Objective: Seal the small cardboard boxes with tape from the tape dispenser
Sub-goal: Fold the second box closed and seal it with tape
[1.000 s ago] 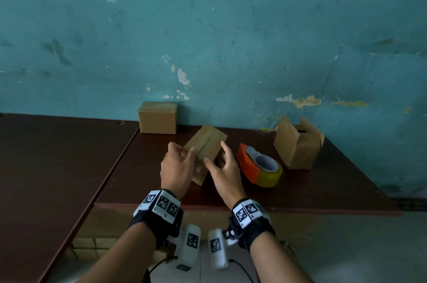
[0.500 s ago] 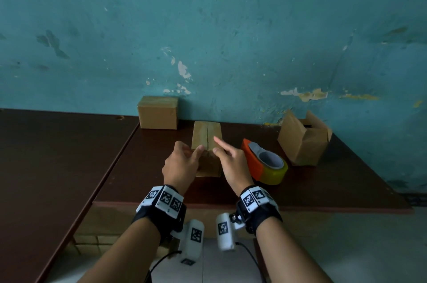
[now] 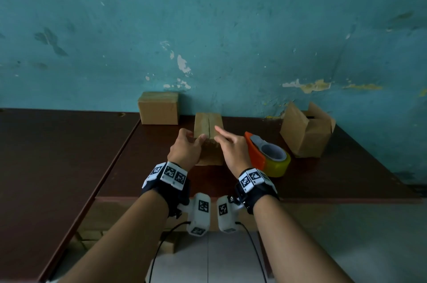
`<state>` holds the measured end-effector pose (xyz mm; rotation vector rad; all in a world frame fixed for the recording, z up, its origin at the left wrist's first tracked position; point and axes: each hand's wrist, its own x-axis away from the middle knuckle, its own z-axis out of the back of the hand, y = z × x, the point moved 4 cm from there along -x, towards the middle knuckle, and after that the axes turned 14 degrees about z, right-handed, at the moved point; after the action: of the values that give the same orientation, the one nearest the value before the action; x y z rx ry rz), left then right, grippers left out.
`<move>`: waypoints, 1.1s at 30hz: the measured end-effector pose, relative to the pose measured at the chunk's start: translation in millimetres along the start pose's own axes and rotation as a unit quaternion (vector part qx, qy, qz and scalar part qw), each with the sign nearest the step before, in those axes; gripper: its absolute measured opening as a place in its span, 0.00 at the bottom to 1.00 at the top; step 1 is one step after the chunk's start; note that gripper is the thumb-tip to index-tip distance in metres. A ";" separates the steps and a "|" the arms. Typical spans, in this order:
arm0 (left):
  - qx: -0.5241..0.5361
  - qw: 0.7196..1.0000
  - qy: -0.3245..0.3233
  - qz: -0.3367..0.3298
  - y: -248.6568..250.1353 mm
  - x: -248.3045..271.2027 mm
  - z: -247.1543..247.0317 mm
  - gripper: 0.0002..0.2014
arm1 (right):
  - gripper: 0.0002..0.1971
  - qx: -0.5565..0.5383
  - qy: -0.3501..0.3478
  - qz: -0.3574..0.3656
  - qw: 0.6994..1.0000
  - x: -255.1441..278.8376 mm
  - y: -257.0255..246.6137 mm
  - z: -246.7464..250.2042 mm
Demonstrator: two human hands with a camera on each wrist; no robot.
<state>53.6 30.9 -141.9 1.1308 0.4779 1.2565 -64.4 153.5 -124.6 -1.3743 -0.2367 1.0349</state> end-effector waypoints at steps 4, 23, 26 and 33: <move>-0.002 1.000 -0.011 -0.002 2.1 -8.2 -0.8 0.24 | 0.21 -0.006 -0.001 0.003 1.000 -5.7 1.8 -3.3; -0.078 0.996 0.000 -0.054 13.9 -20.8 5.7 0.32 | 0.21 0.002 -0.031 0.005 1.000 -27.3 13.5 -0.7; -0.095 0.993 0.003 -0.071 14.4 -21.4 4.0 0.30 | 0.21 0.001 -0.026 0.007 1.000 -29.7 15.8 -3.3; -0.112 0.986 0.030 -0.119 4.3 -19.4 -2.9 0.32 | 0.25 0.025 -0.080 0.004 0.996 -20.0 13.7 -1.4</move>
<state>43.2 13.9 -144.8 0.8228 0.4884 1.1072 -81.1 136.3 -128.7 -1.2497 -0.3216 1.1515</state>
